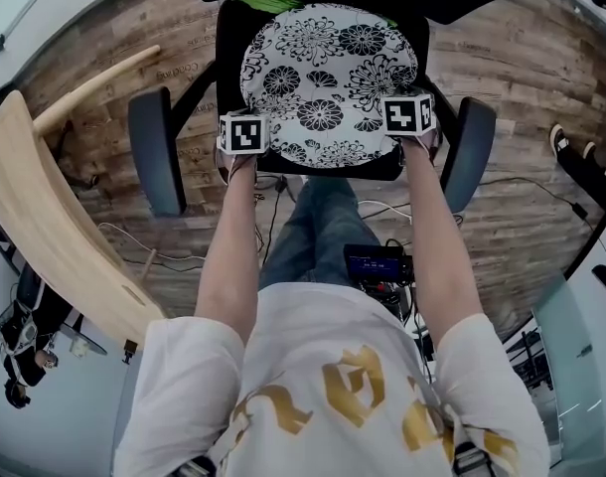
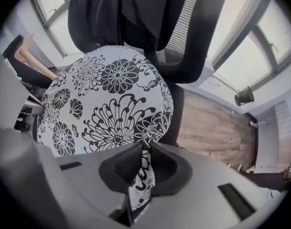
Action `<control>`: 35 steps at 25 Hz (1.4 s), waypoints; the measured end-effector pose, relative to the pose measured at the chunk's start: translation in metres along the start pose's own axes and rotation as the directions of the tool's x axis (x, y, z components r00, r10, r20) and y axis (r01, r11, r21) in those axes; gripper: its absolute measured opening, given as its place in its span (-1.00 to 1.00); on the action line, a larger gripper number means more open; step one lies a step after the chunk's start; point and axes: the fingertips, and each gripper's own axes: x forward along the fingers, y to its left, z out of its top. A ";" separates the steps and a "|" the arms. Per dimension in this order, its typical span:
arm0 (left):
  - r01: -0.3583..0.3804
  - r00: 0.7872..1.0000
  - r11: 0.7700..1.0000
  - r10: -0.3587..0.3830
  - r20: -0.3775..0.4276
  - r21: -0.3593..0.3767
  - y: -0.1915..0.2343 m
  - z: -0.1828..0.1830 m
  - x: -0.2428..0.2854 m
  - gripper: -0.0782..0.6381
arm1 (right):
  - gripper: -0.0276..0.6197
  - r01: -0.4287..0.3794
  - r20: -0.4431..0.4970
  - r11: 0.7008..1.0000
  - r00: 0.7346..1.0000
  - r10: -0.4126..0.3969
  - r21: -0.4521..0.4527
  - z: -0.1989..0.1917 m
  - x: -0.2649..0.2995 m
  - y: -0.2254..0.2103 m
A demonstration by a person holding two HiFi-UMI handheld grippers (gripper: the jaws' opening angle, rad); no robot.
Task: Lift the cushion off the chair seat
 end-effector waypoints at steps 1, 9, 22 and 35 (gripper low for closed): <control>0.005 1.000 1.000 -0.005 0.002 -0.003 0.000 0.002 -0.001 -0.73 | -0.79 0.000 0.001 1.000 1.000 0.000 -0.001 0.001 -0.001 0.000; 0.023 0.999 1.000 -0.023 0.030 -0.004 0.001 0.004 -0.023 -0.73 | -0.79 -0.007 -0.002 1.000 1.000 0.007 -0.012 0.001 -0.021 0.011; 0.027 0.997 1.000 -0.027 0.078 -0.003 0.003 0.010 -0.046 -0.73 | -0.79 -0.008 0.032 1.000 0.999 0.008 -0.007 0.000 -0.049 0.020; 0.012 0.993 1.000 -0.015 0.120 0.023 0.001 0.014 -0.070 -0.73 | -0.79 0.000 0.057 0.999 0.998 0.002 -0.036 -0.001 -0.073 0.021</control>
